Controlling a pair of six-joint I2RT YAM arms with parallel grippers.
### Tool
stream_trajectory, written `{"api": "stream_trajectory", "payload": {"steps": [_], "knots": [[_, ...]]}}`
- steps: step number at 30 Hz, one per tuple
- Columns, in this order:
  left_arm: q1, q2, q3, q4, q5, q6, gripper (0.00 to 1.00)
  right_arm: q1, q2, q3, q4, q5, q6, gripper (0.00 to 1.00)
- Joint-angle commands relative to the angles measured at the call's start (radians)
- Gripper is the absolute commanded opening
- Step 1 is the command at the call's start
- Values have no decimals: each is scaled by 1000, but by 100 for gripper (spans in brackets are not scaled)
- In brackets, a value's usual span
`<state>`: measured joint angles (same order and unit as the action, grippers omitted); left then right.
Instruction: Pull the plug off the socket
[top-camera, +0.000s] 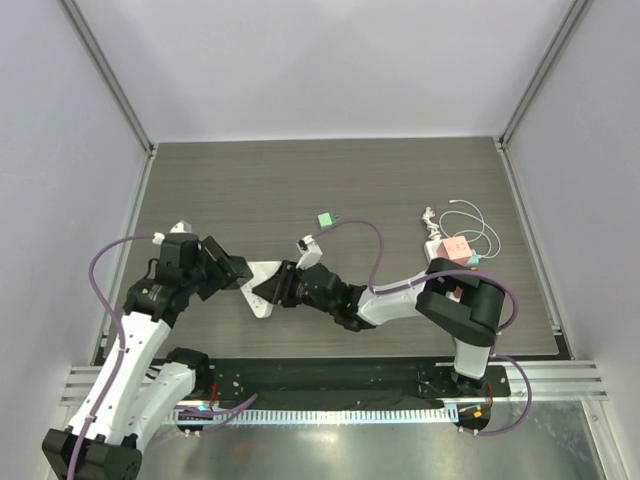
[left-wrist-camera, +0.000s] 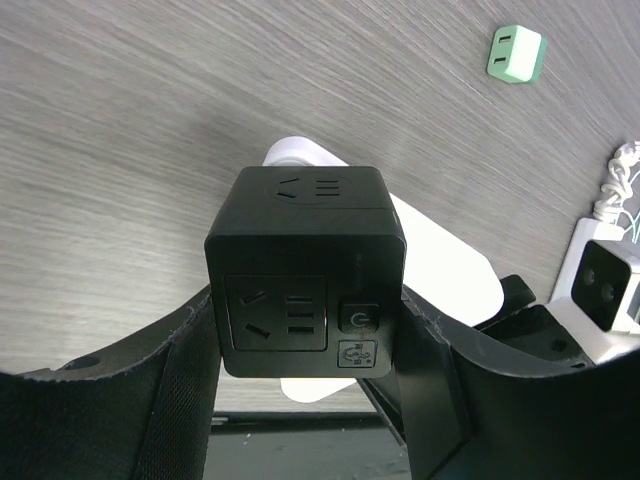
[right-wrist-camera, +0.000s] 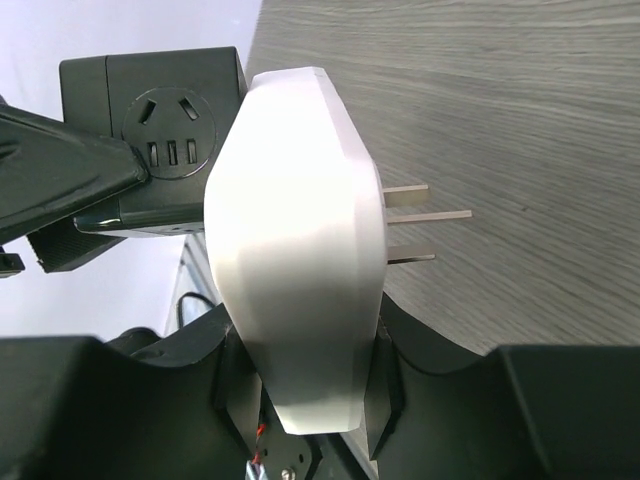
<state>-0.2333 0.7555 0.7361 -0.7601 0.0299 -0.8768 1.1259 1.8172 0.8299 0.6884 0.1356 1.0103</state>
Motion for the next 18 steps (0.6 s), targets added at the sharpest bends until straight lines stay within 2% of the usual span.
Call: {"api": "stream_trajectory", "payload": {"steps": [1,6,14,18], "knots": [[-26,-73,128,-8,139,36,0,-55,68,-63,-150,91,8,1],[-27,-55,135,-12,130,44,0,-63,80,-80,-105,78,48,1],[-26,59,171,-65,136,75,0,-58,139,49,-302,124,74,1],[-26,51,157,-36,154,64,0,-63,134,31,-276,110,80,1]]}}
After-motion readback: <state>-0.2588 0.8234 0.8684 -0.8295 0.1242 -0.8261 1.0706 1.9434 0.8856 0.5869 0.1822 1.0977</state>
